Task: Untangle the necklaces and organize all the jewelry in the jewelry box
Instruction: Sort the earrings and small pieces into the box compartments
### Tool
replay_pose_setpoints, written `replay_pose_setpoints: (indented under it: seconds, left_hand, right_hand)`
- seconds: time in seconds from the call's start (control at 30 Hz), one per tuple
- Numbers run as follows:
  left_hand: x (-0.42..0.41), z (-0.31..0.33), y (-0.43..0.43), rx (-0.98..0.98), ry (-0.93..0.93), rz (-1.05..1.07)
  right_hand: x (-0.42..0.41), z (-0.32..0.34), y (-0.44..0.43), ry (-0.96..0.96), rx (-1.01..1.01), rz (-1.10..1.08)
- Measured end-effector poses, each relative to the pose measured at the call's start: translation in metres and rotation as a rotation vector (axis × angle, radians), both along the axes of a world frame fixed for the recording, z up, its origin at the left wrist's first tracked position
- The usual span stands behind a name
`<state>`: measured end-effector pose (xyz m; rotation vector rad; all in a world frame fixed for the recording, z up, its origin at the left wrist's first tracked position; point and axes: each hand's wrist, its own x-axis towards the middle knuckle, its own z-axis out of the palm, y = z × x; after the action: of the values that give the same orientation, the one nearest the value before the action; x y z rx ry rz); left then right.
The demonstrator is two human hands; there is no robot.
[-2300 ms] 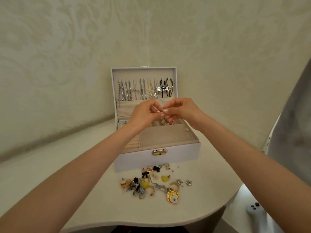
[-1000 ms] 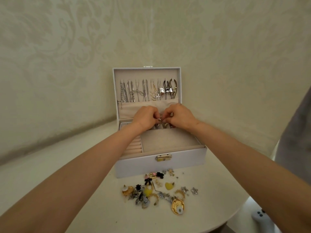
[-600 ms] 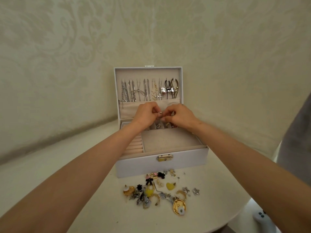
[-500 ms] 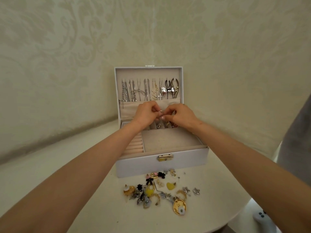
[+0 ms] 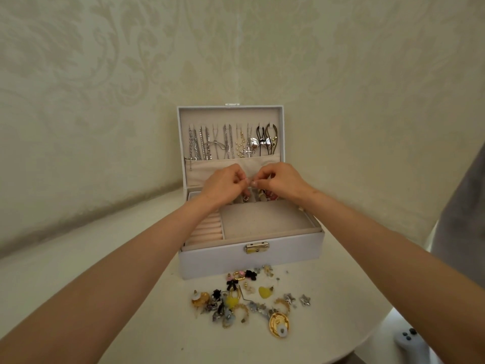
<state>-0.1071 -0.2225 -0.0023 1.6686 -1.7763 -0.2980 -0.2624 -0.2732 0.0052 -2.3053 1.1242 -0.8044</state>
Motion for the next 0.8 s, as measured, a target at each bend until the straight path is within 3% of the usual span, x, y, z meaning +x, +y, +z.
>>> replay_pose_setpoints:
  seconds: [0.63, 0.8]
  left_hand:
    - [0.005, 0.006, 0.005, -0.084, 0.140, -0.087]
    - [0.008, 0.002, 0.010, -0.075, 0.038, -0.107]
  right_hand:
    - [-0.003, 0.001, 0.007, -0.172, 0.116, 0.026]
    - [-0.002, 0.002, 0.011, -0.171, 0.103, 0.035]
